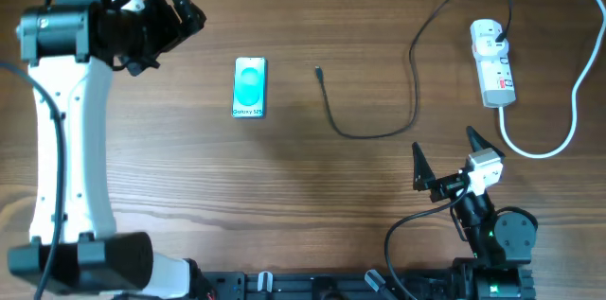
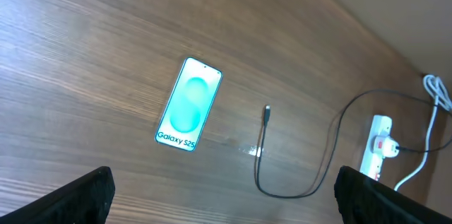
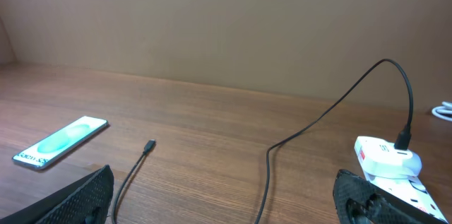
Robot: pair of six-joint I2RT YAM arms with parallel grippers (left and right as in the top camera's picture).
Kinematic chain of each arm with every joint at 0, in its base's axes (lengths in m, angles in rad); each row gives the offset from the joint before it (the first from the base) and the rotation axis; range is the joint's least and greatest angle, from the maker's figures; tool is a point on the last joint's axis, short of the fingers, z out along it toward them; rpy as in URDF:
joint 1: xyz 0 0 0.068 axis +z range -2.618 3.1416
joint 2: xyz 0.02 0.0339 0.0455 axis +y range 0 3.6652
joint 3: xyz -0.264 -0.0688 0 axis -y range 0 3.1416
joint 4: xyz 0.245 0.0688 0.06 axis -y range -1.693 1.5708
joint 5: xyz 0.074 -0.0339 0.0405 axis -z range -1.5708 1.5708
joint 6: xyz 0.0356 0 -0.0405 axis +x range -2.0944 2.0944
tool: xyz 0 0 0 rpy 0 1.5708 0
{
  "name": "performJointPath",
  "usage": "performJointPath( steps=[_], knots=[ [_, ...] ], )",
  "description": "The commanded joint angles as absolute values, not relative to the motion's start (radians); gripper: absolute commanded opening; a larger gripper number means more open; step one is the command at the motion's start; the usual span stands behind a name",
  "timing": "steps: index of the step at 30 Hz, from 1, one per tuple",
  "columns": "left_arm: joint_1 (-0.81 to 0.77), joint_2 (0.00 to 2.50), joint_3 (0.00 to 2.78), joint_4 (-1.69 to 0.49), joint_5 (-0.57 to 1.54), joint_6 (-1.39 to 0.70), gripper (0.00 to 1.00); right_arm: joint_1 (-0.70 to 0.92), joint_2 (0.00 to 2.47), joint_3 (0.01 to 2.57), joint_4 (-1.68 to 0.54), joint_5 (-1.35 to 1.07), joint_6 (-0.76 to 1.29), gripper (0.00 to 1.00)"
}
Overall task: Plug charger to phone and switch on socket
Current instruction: 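Move the left gripper over the Galaxy S25 phone and lower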
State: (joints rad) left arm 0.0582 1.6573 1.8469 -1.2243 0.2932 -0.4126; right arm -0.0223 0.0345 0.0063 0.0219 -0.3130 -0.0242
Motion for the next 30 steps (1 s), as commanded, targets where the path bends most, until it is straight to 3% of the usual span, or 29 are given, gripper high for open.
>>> performJointPath(
  steps=[1, 2, 3, 5, 6, 8, 12, 13, 22, 30],
  knots=[
    [0.049, 1.692, 1.866, -1.168, 0.317, -0.435, 0.8, -0.026, 0.031, 0.005, 0.025, -0.31, -0.024, 1.0],
    [0.042, 1.699, 1.866, -1.155, 0.316, -0.435, 0.52, -0.026, 0.031, 0.005, 0.025, -0.31, -0.023, 1.0],
    [0.028, 1.708, 1.866, -1.157, 0.288, -0.435, 0.38, -0.026, 0.031, 0.005, 0.025, -0.31, -0.024, 1.0],
    [-0.012, 1.727, 1.865, -1.184, 0.175, -0.434, 0.32, -0.026, 0.031, 0.005, 0.025, -0.31, -0.023, 1.0],
    [-0.033, 1.738, 1.864, -1.195, 0.124, -0.434, 0.42, -0.026, 0.031, 0.005, 0.025, -0.31, -0.023, 1.0],
    [-0.088, 1.778, 1.864, -1.214, 0.012, -0.434, 0.74, -0.026, 0.031, 0.005, 0.025, -0.31, -0.023, 1.0],
    [-0.162, 1.869, 1.864, -1.228, -0.002, -0.361, 0.87, -0.026, 0.031, 0.005, 0.025, -0.31, -0.023, 1.0],
    [-0.172, 1.893, 1.864, -1.229, -0.002, -0.341, 1.0, -0.026, 0.031, 0.005, 0.025, -0.31, -0.024, 1.0],
    [-0.203, 2.146, 1.864, -1.232, 0.002, -0.145, 1.0, -0.026, 0.031, 0.005, 0.025, -0.31, -0.023, 1.0],
    [-0.228, 2.207, 1.785, -1.143, 0.002, -0.107, 1.0, -0.026, 0.031, 0.005, 0.025, -0.31, -0.023, 1.0]
  ],
)
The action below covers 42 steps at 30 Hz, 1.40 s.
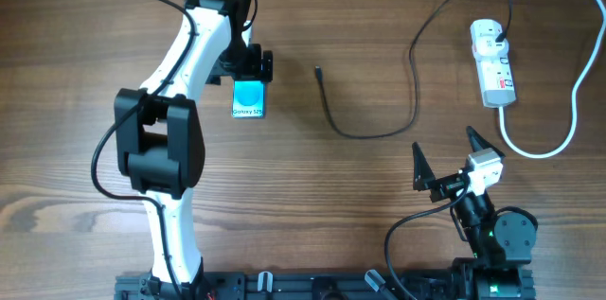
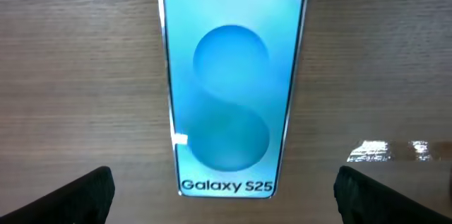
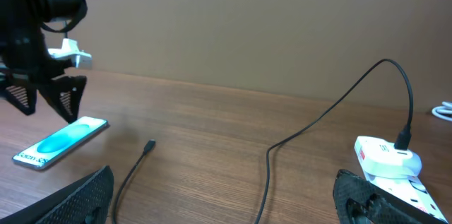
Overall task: Plug charger to phone and switch on socket
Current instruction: 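Move the left gripper over the Galaxy S25 phone and lower, then grasp the phone's bottom edge with the left gripper and lift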
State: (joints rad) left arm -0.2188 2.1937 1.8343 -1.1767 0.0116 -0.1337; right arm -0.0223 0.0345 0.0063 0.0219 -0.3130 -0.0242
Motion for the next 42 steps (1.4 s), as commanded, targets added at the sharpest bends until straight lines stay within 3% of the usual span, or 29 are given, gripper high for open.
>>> performJointPath(
  steps=[1, 10, 12, 13, 15, 19, 23, 28, 30, 33, 36, 39, 42],
  knots=[
    [-0.227, 2.207, 1.752, -1.107, 0.002, -0.107, 1.0, -0.026, 0.031, 0.005, 0.025, -0.31, -0.023, 1.0],
    [-0.227, 2.207, 1.584, -0.882, 0.002, -0.182, 0.99, -0.026, 0.031, 0.005, 0.025, -0.31, -0.023, 1.0],
    [-0.228, 2.207, 1.576, -0.883, 0.003, -0.218, 0.88, -0.026, 0.031, 0.005, 0.025, -0.31, -0.023, 1.0],
    [-0.227, 2.207, 1.576, -0.885, 0.006, -0.222, 0.73, -0.026, 0.031, 0.005, 0.025, -0.31, -0.023, 1.0],
    [-0.228, 2.207, 1.576, -0.901, 0.006, -0.273, 0.65, -0.026, 0.031, 0.005, 0.025, -0.31, -0.024, 1.0],
    [-0.228, 2.207, 1.576, -0.94, 0.007, -0.384, 0.66, -0.026, 0.031, 0.005, 0.025, -0.31, -0.023, 1.0],
    [-0.227, 2.207, 1.576, -0.941, 0.006, -0.401, 0.81, -0.026, 0.031, 0.005, 0.025, -0.31, -0.023, 0.99],
    [-0.227, 2.207, 1.576, -0.91, 0.006, -0.401, 0.71, -0.026, 0.031, 0.005, 0.025, -0.31, -0.023, 1.0],
    [-0.227, 2.207, 1.576, -0.918, 0.012, -0.401, 0.72, -0.026, 0.031, 0.005, 0.025, -0.31, -0.024, 1.0],
    [-0.227, 2.207, 1.576, -0.921, 0.014, -0.401, 1.0, -0.026, 0.031, 0.005, 0.025, -0.31, -0.023, 1.0],
    [-0.227, 2.207, 1.576, -0.923, 0.014, -0.401, 1.0, -0.026, 0.031, 0.005, 0.025, -0.31, -0.023, 1.0],
    [-0.227, 2.207, 1.575, -0.951, 0.014, -0.401, 0.81, -0.026, 0.031, 0.005, 0.025, -0.31, -0.024, 1.0],
    [-0.227, 2.207, 1.576, -0.953, 0.013, -0.401, 0.82, -0.026, 0.031, 0.005, 0.025, -0.31, -0.023, 1.0]
  ],
)
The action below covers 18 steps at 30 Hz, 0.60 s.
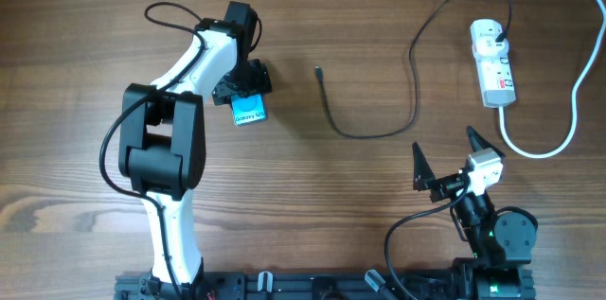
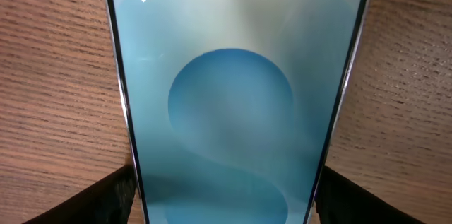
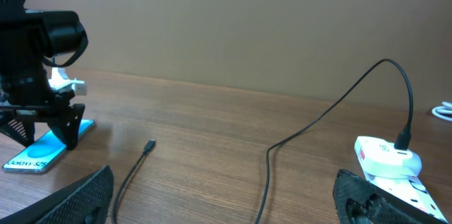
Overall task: Plug charger to phone and switch on socket
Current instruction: 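Grasp the phone's bottom edge with the left gripper and lift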
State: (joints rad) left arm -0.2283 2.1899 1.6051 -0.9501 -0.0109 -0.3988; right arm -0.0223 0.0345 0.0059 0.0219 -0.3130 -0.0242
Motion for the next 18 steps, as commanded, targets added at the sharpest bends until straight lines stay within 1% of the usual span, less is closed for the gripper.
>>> performJointPath(
  steps=[1, 4, 7, 12, 13, 18],
  knots=[
    [-0.227, 2.207, 1.575, -0.944, 0.013, -0.401, 0.82, -0.026, 0.031, 0.005, 0.025, -0.31, -0.023, 1.0],
    [-0.227, 2.207, 1.576, -0.913, 0.009, -0.401, 0.84, -0.026, 0.031, 0.005, 0.025, -0.31, -0.023, 1.0],
    [-0.227, 2.207, 1.575, -0.906, 0.009, -0.401, 0.81, -0.026, 0.031, 0.005, 0.025, -0.31, -0.023, 1.0],
    [-0.227, 2.207, 1.575, -0.909, 0.009, -0.401, 0.8, -0.026, 0.031, 0.005, 0.025, -0.31, -0.023, 1.0],
    [-0.227, 2.207, 1.575, -0.91, 0.009, -0.401, 0.78, -0.026, 0.031, 0.005, 0.025, -0.31, -0.024, 1.0],
    [-0.227, 2.207, 1.575, -0.933, 0.009, -0.401, 0.77, -0.026, 0.031, 0.005, 0.025, -0.31, -0.023, 1.0]
  ],
)
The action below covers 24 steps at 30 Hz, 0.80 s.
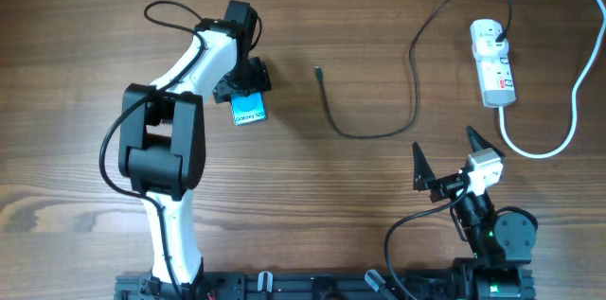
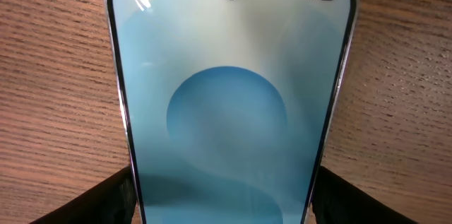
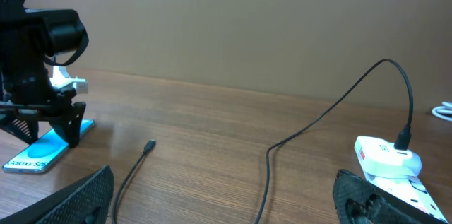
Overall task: Plug charger to phone and switch on socket
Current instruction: 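Grasp the phone's bottom edge with the left gripper and lift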
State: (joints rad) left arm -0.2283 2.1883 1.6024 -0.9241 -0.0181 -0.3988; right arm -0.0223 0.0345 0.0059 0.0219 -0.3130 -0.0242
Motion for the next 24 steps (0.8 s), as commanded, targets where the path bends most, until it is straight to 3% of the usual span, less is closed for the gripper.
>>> performJointPath(
  steps=[1, 4, 8, 12, 19, 24],
  knots=[
    [-0.227, 2.207, 1.575, -0.932, 0.009, -0.402, 0.77, -0.026, 0.031, 0.005, 0.025, -0.31, -0.024, 1.0],
    [-0.227, 2.207, 1.575, -0.924, 0.009, -0.401, 0.71, -0.026, 0.031, 0.005, 0.025, -0.31, -0.023, 1.0],
    [-0.227, 2.207, 1.575, -0.917, 0.009, -0.401, 0.7, -0.026, 0.031, 0.005, 0.025, -0.31, -0.023, 1.0],
    [-0.227, 2.207, 1.575, -0.936, 0.009, -0.402, 0.79, -0.026, 0.031, 0.005, 0.025, -0.31, -0.023, 1.0],
    [-0.227, 2.207, 1.575, -0.927, 0.009, -0.454, 0.74, -0.026, 0.031, 0.005, 0.025, -0.31, -0.023, 1.0],
    [-0.227, 2.207, 1.575, -0.945, 0.01, -0.454, 0.79, -0.026, 0.031, 0.005, 0.025, -0.31, -0.024, 1.0]
  ],
)
